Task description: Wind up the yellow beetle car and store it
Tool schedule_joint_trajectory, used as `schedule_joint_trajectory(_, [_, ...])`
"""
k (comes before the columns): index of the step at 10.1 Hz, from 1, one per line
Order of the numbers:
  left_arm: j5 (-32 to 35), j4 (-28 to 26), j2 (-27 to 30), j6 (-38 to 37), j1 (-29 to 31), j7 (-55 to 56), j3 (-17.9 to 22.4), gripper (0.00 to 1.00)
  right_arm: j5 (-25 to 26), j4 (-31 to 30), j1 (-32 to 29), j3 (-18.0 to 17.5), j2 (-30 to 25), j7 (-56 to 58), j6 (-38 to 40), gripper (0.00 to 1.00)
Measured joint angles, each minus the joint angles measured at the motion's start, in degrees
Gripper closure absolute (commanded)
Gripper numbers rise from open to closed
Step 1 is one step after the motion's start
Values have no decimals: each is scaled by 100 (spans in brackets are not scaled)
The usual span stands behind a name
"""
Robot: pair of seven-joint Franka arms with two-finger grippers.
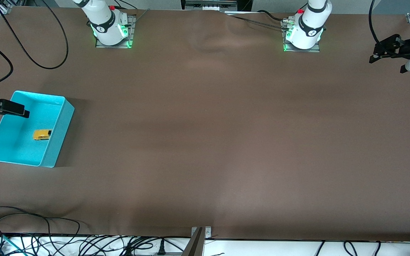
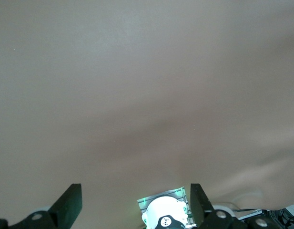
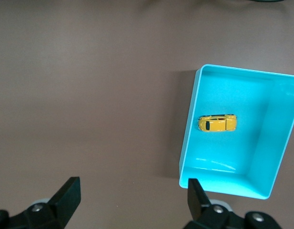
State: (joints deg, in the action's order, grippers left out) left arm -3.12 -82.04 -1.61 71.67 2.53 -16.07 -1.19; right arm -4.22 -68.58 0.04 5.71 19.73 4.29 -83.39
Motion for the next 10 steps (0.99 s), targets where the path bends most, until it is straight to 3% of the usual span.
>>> schedule_joint_trajectory(2, [0,-1,-49,1,5,0,5,0,5,-155,-31,-59,-253,-177,33,0])
schedule_joint_trajectory(5, [11,92,-75,66,46,0,45,0,75,-1238,-747,-1064,-1138,-812,-241,0])
schedule_joint_trajectory(6, [13,121,-76,159,46,0,45,0,85,-1509,-812,-1199,-1385,-904,-288,0])
schedule_joint_trajectory(10, [22,127,-198,280,47,0,44,0,150,-1766,-858,-1181,-1682,-952,-298,0])
